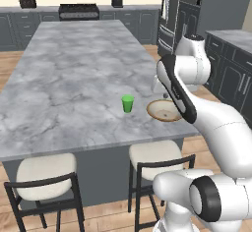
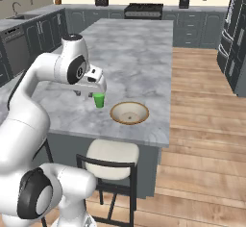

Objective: Place the cup inside the bowl on the dining table and move the bowl to any counter.

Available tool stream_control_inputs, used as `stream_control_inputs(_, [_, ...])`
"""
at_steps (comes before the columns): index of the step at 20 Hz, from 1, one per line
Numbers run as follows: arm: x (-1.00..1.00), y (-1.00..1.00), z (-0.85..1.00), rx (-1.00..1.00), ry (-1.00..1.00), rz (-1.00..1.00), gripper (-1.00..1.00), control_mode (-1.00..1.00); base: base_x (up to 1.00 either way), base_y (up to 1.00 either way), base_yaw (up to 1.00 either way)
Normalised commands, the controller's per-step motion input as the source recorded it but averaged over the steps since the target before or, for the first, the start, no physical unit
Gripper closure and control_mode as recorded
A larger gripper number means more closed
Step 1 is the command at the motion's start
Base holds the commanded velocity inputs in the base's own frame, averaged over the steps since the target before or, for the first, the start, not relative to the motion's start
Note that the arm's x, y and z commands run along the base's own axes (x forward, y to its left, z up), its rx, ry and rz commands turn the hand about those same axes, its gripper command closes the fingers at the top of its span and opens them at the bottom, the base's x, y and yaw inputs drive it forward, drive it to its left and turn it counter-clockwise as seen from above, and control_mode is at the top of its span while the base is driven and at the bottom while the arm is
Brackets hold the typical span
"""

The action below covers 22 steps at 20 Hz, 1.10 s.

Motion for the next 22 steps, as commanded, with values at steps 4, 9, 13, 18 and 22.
stream_control_inputs(4, [0.00,0.01,0.00,0.00,0.00,0.00,-1.00,-1.00,0.00,0.00,0.00])
stream_control_inputs(9, [0.04,0.00,0.00,0.00,0.00,0.02,-1.00,-1.00,0.00,0.00,0.00])
stream_control_inputs(13, [0.23,0.18,0.00,0.00,0.00,0.03,-1.00,-1.00,0.00,0.00,0.00])
stream_control_inputs(18, [0.27,0.36,0.00,0.00,0.03,0.00,-1.00,-1.00,0.00,0.00,0.00])
stream_control_inputs(22, [0.29,0.34,0.00,0.00,0.03,0.00,-1.00,-1.00,0.00,0.00,0.00])
